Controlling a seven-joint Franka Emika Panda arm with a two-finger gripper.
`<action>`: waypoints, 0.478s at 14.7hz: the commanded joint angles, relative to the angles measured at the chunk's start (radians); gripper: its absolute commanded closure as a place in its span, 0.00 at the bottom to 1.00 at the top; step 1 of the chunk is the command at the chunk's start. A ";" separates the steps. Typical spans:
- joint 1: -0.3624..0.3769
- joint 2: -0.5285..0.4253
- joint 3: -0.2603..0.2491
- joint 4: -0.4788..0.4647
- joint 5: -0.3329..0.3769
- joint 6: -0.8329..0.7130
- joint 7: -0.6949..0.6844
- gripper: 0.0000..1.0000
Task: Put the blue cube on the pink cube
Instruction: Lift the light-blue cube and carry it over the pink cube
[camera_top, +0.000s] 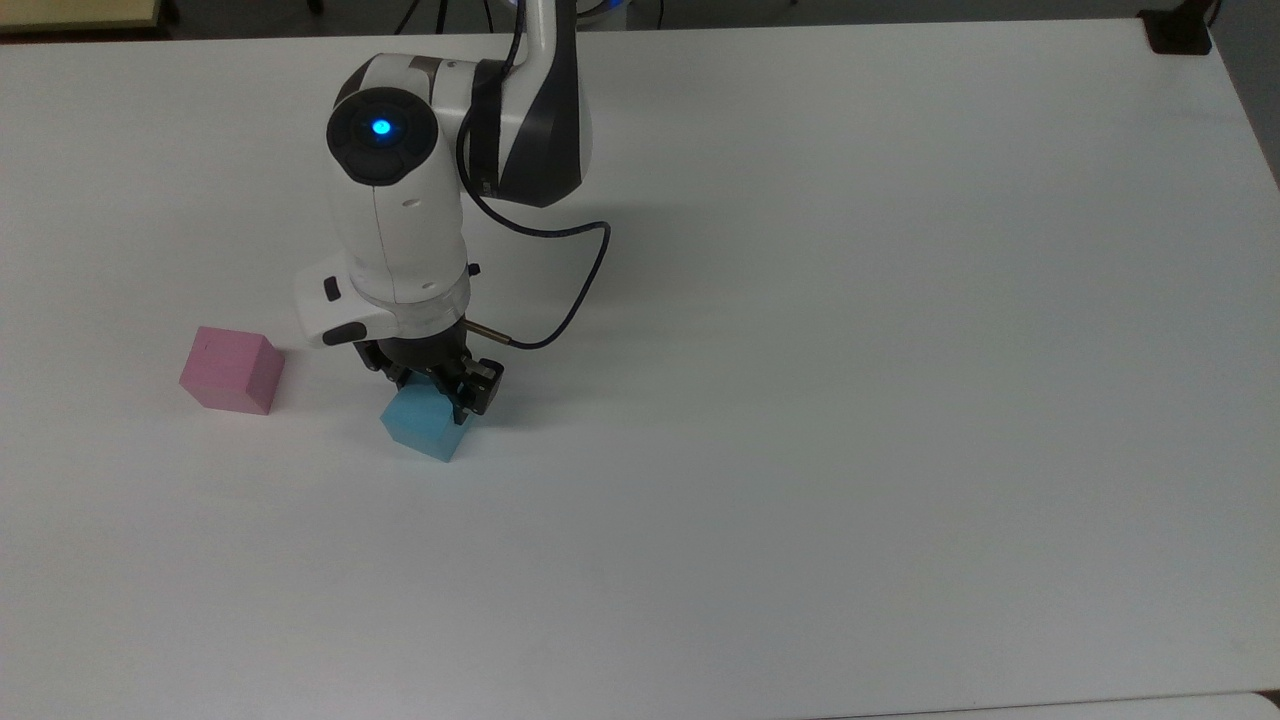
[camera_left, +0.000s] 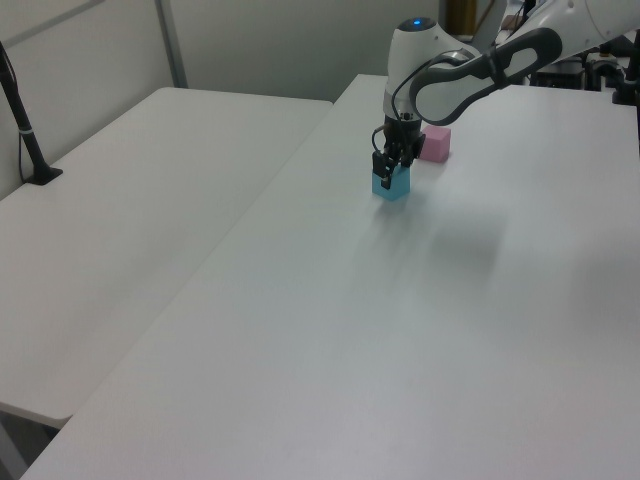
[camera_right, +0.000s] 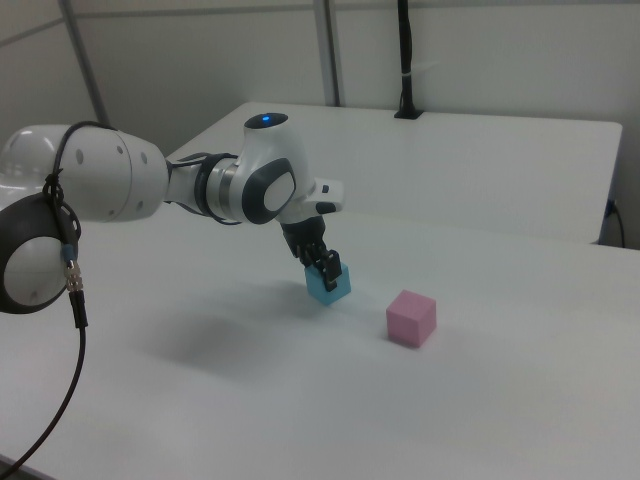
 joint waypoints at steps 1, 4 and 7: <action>-0.043 -0.023 -0.003 0.022 -0.012 0.001 -0.121 0.77; -0.123 -0.049 -0.003 0.047 -0.001 -0.080 -0.286 0.77; -0.175 -0.067 -0.003 0.065 0.003 -0.162 -0.421 0.75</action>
